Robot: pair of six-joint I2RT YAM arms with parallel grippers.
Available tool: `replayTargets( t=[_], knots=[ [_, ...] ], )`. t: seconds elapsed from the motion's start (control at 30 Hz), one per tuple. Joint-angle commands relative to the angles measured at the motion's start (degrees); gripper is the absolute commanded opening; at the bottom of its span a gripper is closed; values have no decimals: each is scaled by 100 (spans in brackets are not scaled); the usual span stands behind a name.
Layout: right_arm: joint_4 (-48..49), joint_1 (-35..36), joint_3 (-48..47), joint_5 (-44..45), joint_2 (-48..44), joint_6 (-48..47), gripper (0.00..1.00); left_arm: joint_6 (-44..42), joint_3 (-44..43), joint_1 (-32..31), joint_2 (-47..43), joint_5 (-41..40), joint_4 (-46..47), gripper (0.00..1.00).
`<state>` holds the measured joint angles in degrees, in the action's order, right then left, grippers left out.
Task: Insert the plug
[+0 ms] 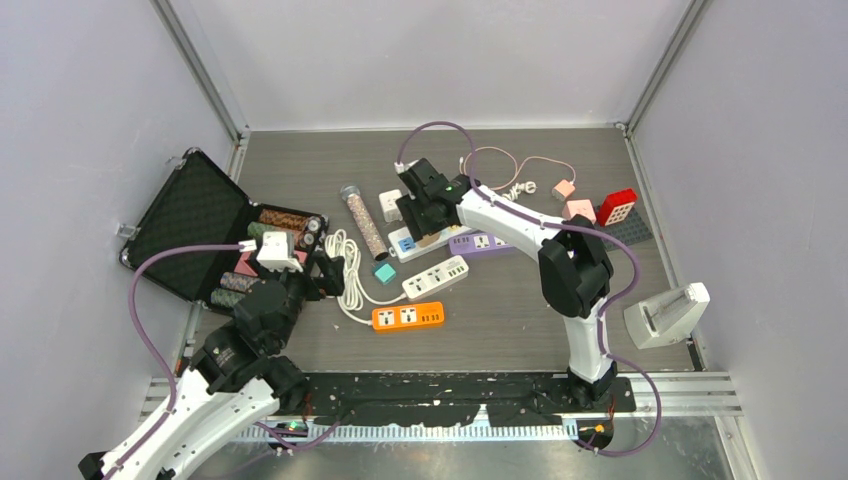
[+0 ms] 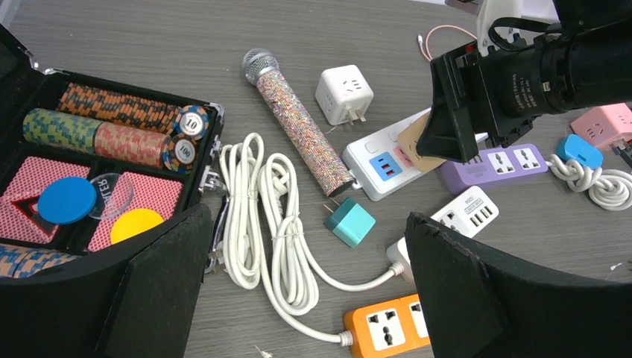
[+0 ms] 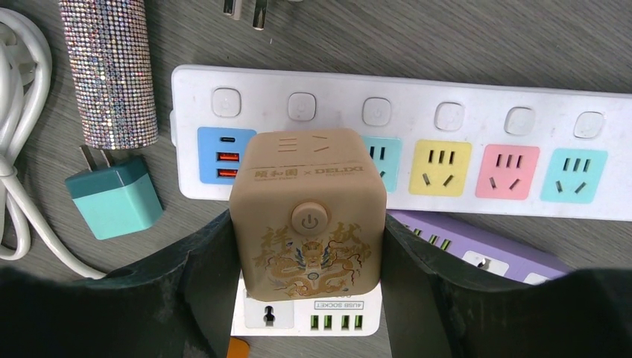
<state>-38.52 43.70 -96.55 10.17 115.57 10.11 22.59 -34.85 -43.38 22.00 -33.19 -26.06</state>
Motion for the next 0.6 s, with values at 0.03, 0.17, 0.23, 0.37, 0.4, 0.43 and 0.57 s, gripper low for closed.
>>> replayTargets(
  t=[0.03,0.17,0.23,0.37,0.4,0.43,0.57],
  knots=[
    [-60,-25,6,-416,251,-20,5,105,17,9,-28,-82,66,100],
    [3,-22,24,-536,244,-61,5,113,13,5,-38,-82,49,100],
    [-65,-17,23,-482,254,-126,5,117,30,5,-46,-82,42,100],
    [-335,12,33,-510,239,-292,5,118,39,0,-48,-100,44,100],
    [-364,21,41,-521,234,-350,5,122,37,4,-47,-100,52,100],
    [-425,27,40,-528,232,-377,5,123,45,4,-45,-100,65,100],
    [-535,34,39,-603,193,-507,5,123,37,3,-16,-91,84,100]
  ],
)
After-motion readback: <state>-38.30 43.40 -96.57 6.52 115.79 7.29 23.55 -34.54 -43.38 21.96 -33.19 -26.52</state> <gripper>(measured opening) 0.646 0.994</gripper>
